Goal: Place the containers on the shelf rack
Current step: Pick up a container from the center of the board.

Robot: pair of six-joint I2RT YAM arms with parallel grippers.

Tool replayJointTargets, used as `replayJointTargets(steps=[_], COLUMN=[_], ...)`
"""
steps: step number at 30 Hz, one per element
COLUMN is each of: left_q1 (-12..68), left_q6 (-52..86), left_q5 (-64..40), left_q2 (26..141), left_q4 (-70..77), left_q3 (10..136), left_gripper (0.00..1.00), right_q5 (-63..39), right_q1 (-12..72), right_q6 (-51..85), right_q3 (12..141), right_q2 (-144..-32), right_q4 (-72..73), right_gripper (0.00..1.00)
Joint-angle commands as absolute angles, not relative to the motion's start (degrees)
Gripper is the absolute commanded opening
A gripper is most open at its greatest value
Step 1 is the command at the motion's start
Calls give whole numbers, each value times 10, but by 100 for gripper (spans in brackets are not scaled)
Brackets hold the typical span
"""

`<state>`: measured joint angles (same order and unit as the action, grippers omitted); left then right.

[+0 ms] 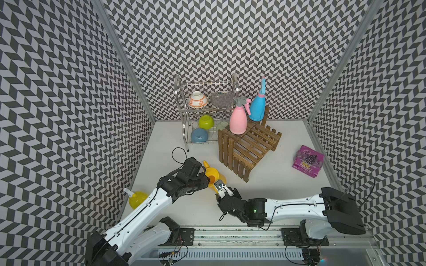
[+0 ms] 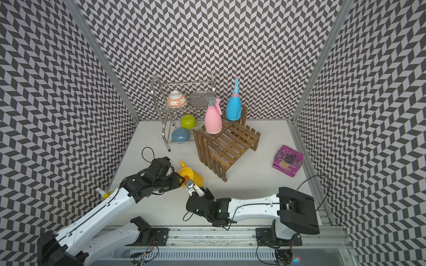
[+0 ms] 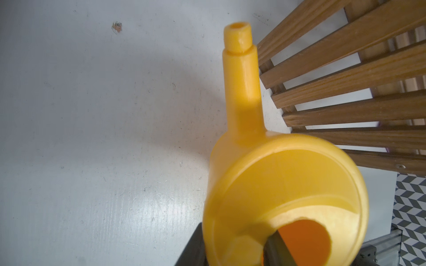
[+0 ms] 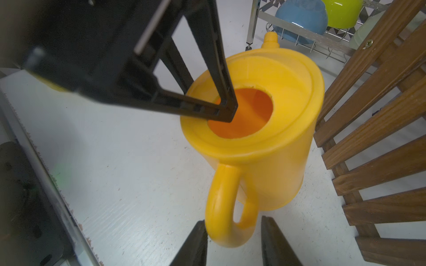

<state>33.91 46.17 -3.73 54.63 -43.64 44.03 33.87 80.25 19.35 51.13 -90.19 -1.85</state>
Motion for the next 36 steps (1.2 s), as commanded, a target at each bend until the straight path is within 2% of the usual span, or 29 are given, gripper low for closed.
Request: replayJointTargets(steps=[1,4,7,10,14,16,22,25,29,36], left_q1=[336,337,337,337,337,336,336,336,336,336], left_q6=[465,466,468,474,486,490,476,458,447,437], left_q5=[-56,-66,-79,-85,-78,-69,-54,-49,-36,-5], left_q2=[529,525,522,517,496,481,428,386,326,238], left_q4=[-434,-433,-436,-445,-460,-468,-445,-399,-320,-213], left_q3=[445,440,438,444,463,476,513,524,520,493], left_gripper=[22,23,27,37,64,72,74,75,82,85], right_q5=[367,369,357,342,332,327,313,302,283,219], right_q1=[807,807,807,808,808,808,808,808,808,802], right_q6=[187,178,168,160,154,151,151,148,141,97], right_q3=[534,542,543,532,508,495,440,409,372,316], right_q2=[-918,-929,-925,-905,-867,-844,-764,-719,-667,-575], right_q4=[9,9,12,24,41,48,72,80,87,104], right_gripper=[35,27,11,0,0,0,0,0,0,0])
